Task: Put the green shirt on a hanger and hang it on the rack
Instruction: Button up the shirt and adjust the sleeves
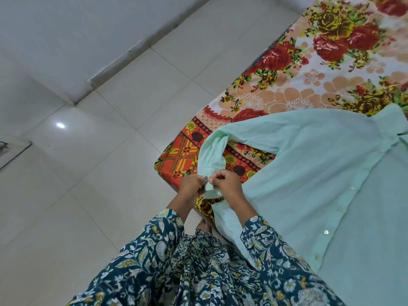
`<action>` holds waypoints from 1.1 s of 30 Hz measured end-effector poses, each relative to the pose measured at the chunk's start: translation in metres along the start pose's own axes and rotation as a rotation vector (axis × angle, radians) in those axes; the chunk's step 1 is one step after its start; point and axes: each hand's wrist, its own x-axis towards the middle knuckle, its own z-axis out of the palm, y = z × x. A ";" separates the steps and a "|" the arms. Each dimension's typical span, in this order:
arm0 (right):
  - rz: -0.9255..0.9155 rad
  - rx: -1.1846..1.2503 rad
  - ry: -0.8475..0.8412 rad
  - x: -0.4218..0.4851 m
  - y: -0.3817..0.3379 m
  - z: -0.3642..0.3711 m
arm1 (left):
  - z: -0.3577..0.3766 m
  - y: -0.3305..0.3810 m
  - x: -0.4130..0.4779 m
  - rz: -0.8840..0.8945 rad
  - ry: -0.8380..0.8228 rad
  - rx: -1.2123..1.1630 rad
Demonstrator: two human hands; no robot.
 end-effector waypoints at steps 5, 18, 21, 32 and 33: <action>-0.045 -0.094 -0.047 0.003 -0.001 0.002 | -0.001 0.006 -0.002 0.137 -0.021 0.235; -0.158 -0.155 -0.005 0.001 -0.006 -0.010 | 0.008 0.016 0.000 0.143 -0.043 0.363; -0.152 -0.095 0.030 0.000 -0.009 -0.012 | 0.009 0.015 -0.003 0.151 -0.068 0.221; 0.287 0.693 -0.164 0.006 -0.011 -0.017 | -0.004 0.016 -0.007 0.558 -0.191 0.773; 0.316 0.714 -0.174 0.006 -0.010 -0.015 | -0.005 0.016 -0.005 0.601 -0.176 0.876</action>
